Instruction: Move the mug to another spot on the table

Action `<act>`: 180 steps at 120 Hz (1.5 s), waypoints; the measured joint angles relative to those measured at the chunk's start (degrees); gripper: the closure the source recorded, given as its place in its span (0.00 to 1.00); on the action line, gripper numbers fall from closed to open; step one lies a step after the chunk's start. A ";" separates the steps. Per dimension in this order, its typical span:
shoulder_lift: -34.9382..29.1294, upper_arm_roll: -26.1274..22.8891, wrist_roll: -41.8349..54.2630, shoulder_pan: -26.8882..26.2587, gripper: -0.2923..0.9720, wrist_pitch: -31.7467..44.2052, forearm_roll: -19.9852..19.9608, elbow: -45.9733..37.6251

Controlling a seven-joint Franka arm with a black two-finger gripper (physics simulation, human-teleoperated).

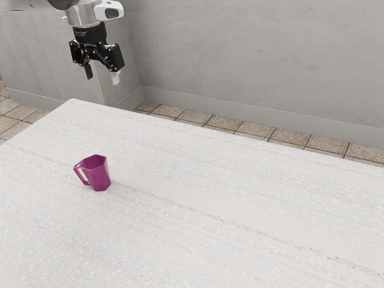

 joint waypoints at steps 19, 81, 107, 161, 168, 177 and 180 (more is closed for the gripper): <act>0.17 -0.36 0.00 -0.43 0.23 0.32 -0.25 0.17; -1.38 -0.40 10.87 5.36 0.23 1.68 -0.24 -9.39; -15.10 0.67 26.21 12.99 0.23 10.66 1.71 -31.70; 1.68 7.50 62.40 14.44 0.23 26.33 -10.43 -26.60; 3.43 7.54 66.71 15.34 0.23 26.67 -12.25 -26.20; 4.62 7.49 72.05 16.41 0.23 27.04 -14.11 -26.13; 5.03 7.45 73.71 16.71 0.23 27.17 -14.58 -26.18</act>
